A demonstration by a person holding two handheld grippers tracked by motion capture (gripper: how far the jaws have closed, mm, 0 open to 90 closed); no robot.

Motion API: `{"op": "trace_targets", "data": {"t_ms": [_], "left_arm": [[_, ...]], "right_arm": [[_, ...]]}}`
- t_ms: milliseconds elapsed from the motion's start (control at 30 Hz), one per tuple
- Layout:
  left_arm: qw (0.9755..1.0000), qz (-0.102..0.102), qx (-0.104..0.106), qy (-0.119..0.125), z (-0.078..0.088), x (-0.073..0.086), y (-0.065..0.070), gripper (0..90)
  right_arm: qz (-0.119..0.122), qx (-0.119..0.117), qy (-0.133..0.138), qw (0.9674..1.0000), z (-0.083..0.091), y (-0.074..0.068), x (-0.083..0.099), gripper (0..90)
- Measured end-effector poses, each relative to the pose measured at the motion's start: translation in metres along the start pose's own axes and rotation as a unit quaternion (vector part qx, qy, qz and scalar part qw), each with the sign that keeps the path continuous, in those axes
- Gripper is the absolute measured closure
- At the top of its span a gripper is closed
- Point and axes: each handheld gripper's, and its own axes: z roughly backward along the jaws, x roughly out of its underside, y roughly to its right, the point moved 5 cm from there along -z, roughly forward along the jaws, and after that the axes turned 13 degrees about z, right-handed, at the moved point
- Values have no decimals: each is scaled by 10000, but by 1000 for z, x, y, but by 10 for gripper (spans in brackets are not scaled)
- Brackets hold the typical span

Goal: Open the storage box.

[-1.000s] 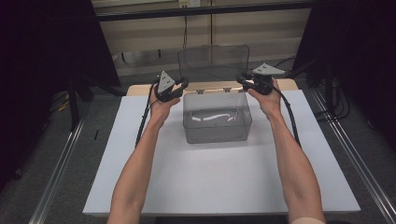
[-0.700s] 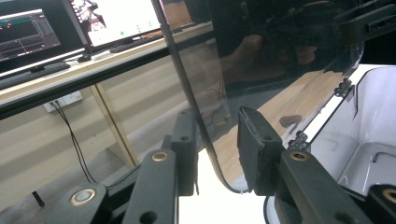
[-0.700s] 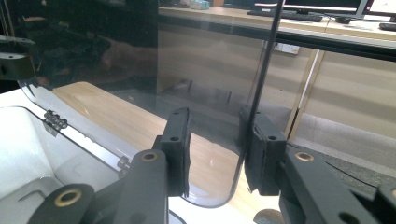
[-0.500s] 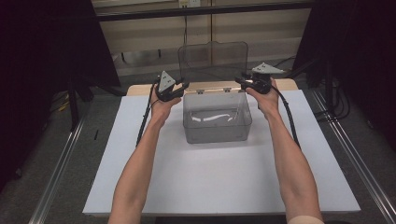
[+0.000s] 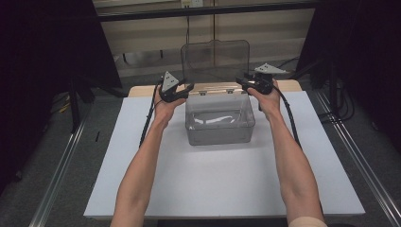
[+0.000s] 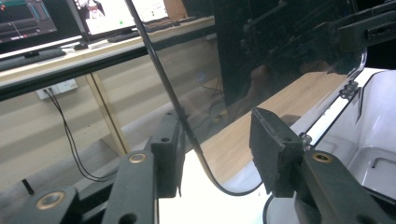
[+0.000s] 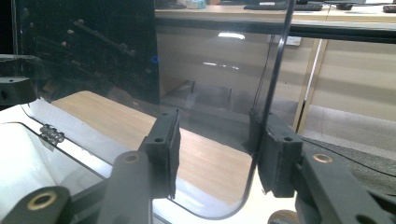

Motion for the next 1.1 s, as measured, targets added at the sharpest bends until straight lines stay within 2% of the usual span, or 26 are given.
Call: {"op": "trace_targets", "data": {"t_ms": [100,233,300,367,467,500,567,633,867,933,967,1067,1100], "left_arm": [[10000,53,2,-18,-1,0,1,543],[9999,83,-15,-64,-2,1,0,520],[9999,43,-47,-149,-3,2,-1,508],[9999,113,-39,-108,-4,2,-1,500],[9998,75,-51,-156,-5,3,-2,494],[9997,152,-36,-165,-6,3,-2,493],[9997,125,-41,-202,-6,4,-2,469],[9996,201,-50,-206,-7,5,-1,452],[9991,189,-107,-354,-7,9,-5,428],[9989,271,-108,-377,-8,10,-6,420],[9986,383,-112,-347,-8,11,-6,419],[9987,328,-150,-355,-8,12,-9,413],[9987,375,-103,-323,-8,11,-9,413]], "right_arm": [[-7,10,4,10000,0,0,0,530],[-40,9,-33,10000,-1,0,1,479],[-17,28,-55,10000,-1,0,2,480],[-74,34,-50,10000,-2,0,2,479],[-102,37,-61,9999,-3,0,4,475],[-115,35,-68,9999,-4,0,4,474],[-152,28,-73,9999,-4,1,5,462],[-188,23,-69,9998,-5,0,5,451],[-206,15,-247,9995,-10,0,6,386],[-190,27,-306,9993,-12,0,7,374],[-206,35,-310,9993,-12,0,7,372],[-229,45,-376,9990,-13,1,8,363],[-228,49,-407,9989,-13,2,9,357]]}}
